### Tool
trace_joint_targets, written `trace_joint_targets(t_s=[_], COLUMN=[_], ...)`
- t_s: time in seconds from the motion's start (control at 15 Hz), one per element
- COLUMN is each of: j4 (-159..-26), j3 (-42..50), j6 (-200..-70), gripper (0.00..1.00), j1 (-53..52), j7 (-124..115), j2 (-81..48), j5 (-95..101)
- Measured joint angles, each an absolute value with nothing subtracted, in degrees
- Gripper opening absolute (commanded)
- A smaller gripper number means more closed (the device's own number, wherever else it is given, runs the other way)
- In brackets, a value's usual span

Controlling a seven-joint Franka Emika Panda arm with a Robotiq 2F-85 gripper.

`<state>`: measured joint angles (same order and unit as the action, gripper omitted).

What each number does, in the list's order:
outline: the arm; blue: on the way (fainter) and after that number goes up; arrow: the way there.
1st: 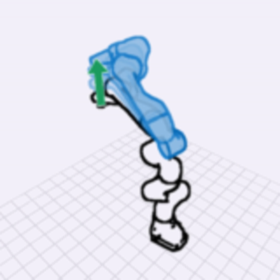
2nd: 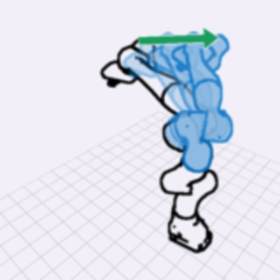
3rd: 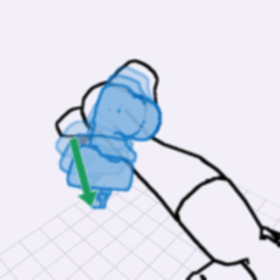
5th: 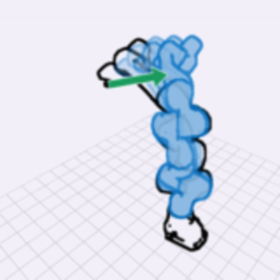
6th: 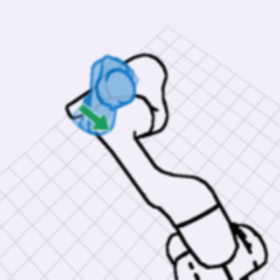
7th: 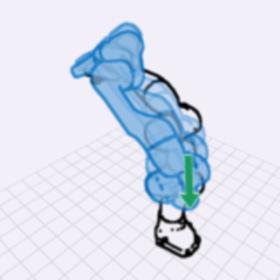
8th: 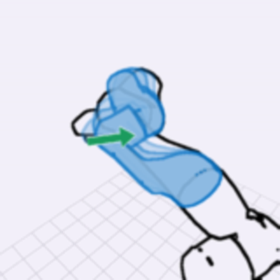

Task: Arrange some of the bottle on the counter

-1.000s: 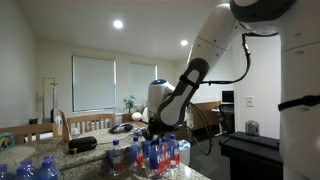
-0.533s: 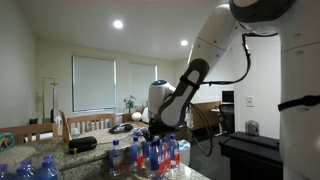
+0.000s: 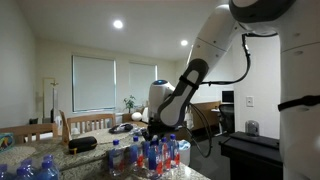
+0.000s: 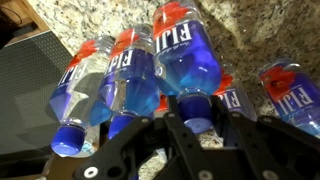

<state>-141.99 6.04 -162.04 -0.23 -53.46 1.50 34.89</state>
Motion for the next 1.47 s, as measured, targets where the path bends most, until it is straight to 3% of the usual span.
trace_joint_targets(t_s=[1.47], j4=[-137.27], j3=[6.35], j6=[-162.09], gripper=[0.10], j1=[-0.28], j7=[-59.96], j2=[-2.90], j5=[34.55])
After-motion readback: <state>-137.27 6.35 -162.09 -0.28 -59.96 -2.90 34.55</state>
